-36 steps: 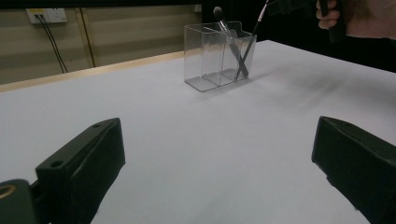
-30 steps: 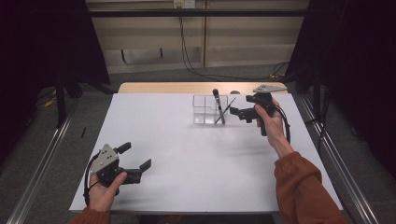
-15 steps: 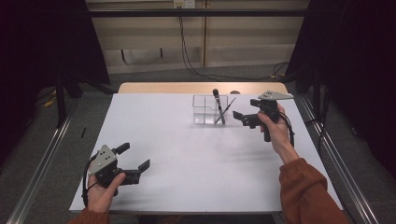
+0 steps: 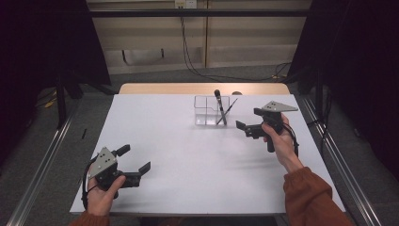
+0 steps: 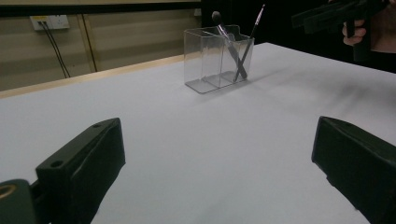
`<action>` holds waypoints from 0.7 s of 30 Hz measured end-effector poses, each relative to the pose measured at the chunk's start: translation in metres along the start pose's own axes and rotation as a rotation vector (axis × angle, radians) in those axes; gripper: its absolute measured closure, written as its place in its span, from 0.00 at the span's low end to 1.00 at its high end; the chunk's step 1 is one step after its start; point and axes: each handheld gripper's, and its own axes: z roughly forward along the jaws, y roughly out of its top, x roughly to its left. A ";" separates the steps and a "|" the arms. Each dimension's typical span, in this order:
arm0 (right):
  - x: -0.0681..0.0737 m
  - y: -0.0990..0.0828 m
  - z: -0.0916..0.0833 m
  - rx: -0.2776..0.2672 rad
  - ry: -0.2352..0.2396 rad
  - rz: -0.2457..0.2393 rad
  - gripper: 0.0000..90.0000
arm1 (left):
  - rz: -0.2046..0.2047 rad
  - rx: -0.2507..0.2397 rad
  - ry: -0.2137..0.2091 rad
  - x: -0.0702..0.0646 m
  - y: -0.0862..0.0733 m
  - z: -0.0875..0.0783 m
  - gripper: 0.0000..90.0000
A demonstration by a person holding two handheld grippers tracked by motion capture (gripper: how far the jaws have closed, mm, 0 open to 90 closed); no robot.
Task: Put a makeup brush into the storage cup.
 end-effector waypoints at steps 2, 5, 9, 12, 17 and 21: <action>0.003 -0.003 -0.003 -0.008 0.003 0.005 0.02 | -0.006 0.001 -0.002 0.000 -0.001 0.000 0.03; 0.006 -0.008 -0.006 -0.018 -0.008 -0.003 0.02 | -0.006 0.007 0.000 -0.002 -0.001 0.001 0.03; 0.008 -0.013 -0.013 -0.034 -0.022 0.010 0.02 | -0.004 0.010 -0.001 -0.002 -0.002 0.000 0.03; 0.008 -0.017 -0.018 -0.043 -0.026 0.021 0.02 | -0.013 0.005 0.010 -0.001 -0.002 -0.002 0.03; 0.011 -0.020 -0.027 -0.067 -0.026 0.009 0.02 | -0.012 0.006 0.013 -0.001 -0.002 -0.003 0.03; 0.015 -0.023 -0.034 -0.079 -0.028 0.009 0.02 | -0.015 0.004 0.014 -0.001 -0.003 -0.004 0.03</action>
